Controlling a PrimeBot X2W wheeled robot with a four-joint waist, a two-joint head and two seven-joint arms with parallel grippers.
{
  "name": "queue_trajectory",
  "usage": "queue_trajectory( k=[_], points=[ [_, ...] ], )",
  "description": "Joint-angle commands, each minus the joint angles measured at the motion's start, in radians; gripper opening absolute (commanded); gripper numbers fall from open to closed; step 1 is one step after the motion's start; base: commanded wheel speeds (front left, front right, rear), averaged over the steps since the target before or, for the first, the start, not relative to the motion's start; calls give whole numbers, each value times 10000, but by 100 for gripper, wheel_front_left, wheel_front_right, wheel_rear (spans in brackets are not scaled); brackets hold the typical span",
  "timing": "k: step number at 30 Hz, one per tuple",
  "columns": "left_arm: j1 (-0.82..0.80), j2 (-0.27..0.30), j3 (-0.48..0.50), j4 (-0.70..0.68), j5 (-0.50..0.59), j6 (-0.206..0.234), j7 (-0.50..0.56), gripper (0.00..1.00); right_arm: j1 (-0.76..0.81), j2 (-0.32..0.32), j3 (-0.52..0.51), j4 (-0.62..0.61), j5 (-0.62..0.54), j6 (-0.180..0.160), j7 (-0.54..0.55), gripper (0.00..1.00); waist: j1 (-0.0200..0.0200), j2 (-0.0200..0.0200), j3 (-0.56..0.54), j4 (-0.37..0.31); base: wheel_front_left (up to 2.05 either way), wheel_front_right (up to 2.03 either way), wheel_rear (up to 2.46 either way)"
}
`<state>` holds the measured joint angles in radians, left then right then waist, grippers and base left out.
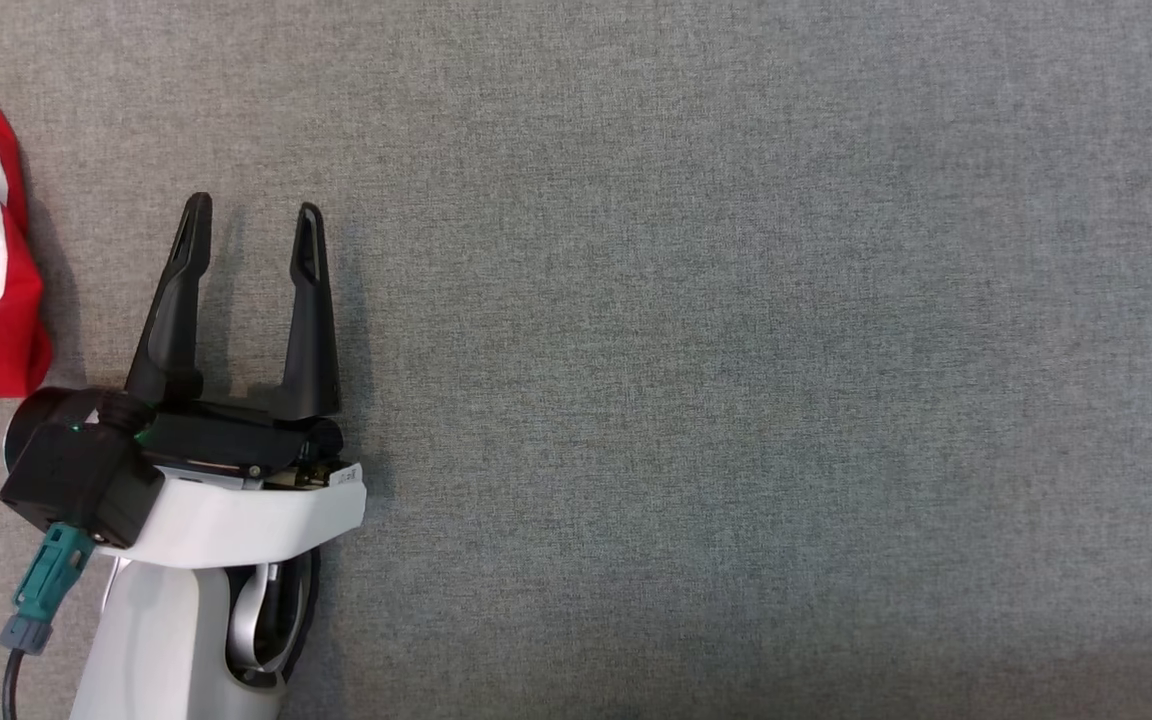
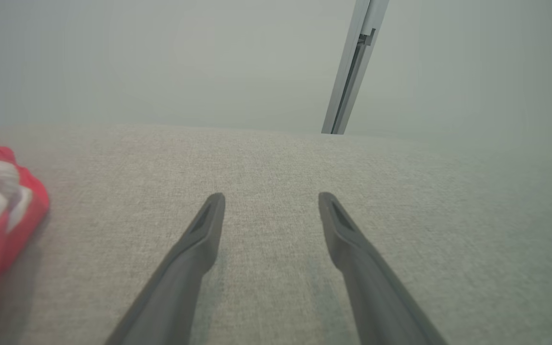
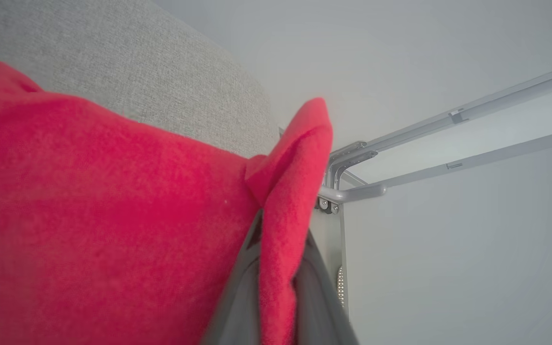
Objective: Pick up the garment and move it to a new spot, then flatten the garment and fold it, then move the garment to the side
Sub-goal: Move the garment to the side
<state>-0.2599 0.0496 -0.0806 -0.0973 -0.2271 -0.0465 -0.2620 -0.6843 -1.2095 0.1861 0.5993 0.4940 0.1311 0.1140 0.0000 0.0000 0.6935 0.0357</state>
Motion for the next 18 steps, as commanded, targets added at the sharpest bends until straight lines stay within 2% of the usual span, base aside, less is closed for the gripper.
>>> queue_trajectory(
  k=[1, 5, 9, 10, 11, 18],
  points=[
    [-173, 25, 30, 52, 88, -30, -7, 100, -133, 13, -132, 80, -237, -6, -99, 0, 0, 0, 33, 0, 0, 0, 0],
    [-138, 25, 50, 58, 71, -57, 4, 100, -258, 245, -453, 158, -1147, -6, -182, 0, 0, 0, 106, 3, 0, 0, 0],
    [-174, 26, 35, 80, 94, -57, 4, 100, -184, 534, -698, 165, -1402, -6, -21, 0, 0, 0, 136, 33, 0, 0, 0],
    [-183, 28, 33, 71, 108, -57, 4, 100, -179, 533, -778, 158, -1501, -6, -85, 47, 0, 0, 140, 47, 0, 0, 0],
    [-184, 28, 31, 63, 113, -55, 4, 100, -166, 625, -856, 199, -1474, -6, -60, 100, 0, 0, 135, 60, 0, 0, 0],
    [-42, 29, 15, 135, 103, 14, 1, 100, -238, 988, -1061, 41, -1884, -6, -206, 100, 0, 0, -195, 75, 0, 0, 0]
  ],
)
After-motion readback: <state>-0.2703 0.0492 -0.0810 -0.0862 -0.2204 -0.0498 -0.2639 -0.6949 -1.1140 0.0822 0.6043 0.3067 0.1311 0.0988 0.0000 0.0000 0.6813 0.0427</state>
